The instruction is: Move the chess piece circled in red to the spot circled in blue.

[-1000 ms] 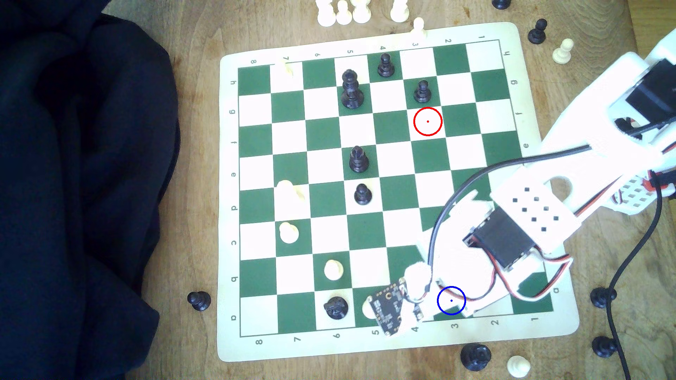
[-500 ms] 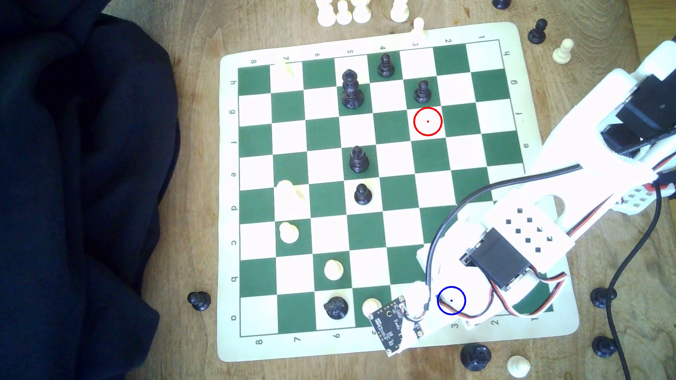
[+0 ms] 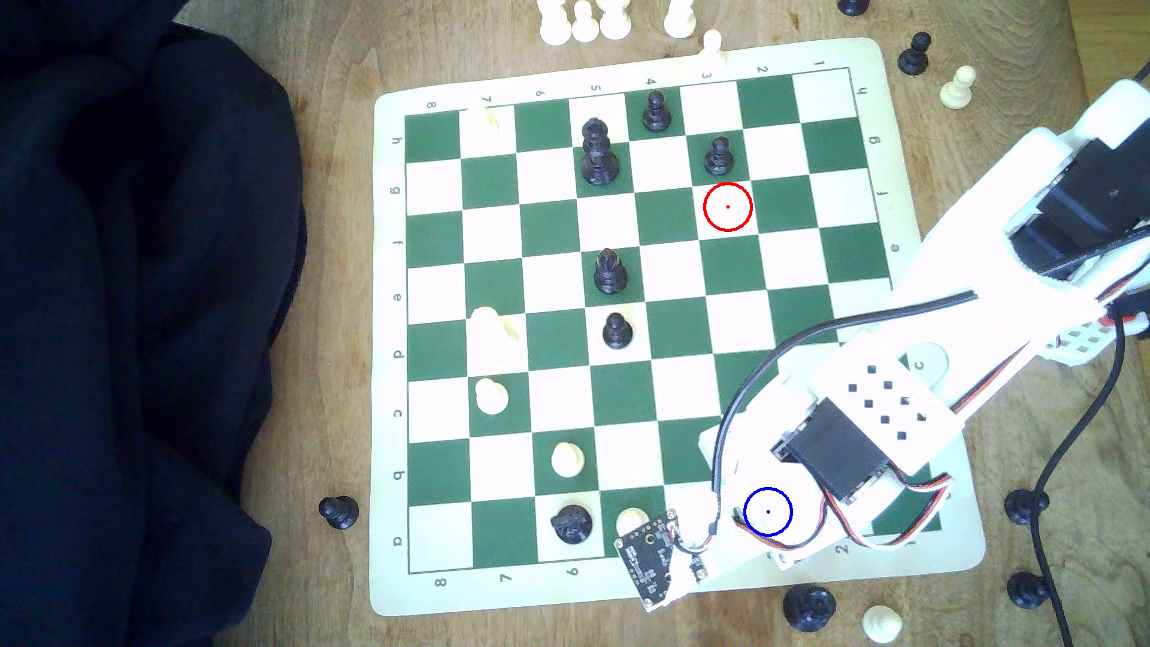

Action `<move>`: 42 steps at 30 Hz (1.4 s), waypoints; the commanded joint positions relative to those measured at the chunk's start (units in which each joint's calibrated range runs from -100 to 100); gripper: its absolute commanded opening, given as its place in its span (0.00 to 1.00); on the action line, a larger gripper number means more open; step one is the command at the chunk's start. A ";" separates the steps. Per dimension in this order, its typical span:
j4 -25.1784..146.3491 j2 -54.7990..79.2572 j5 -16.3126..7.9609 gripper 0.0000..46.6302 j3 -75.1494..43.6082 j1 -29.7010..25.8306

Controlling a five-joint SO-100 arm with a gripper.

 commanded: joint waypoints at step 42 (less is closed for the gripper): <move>4.26 -4.74 -0.54 0.49 -0.17 2.22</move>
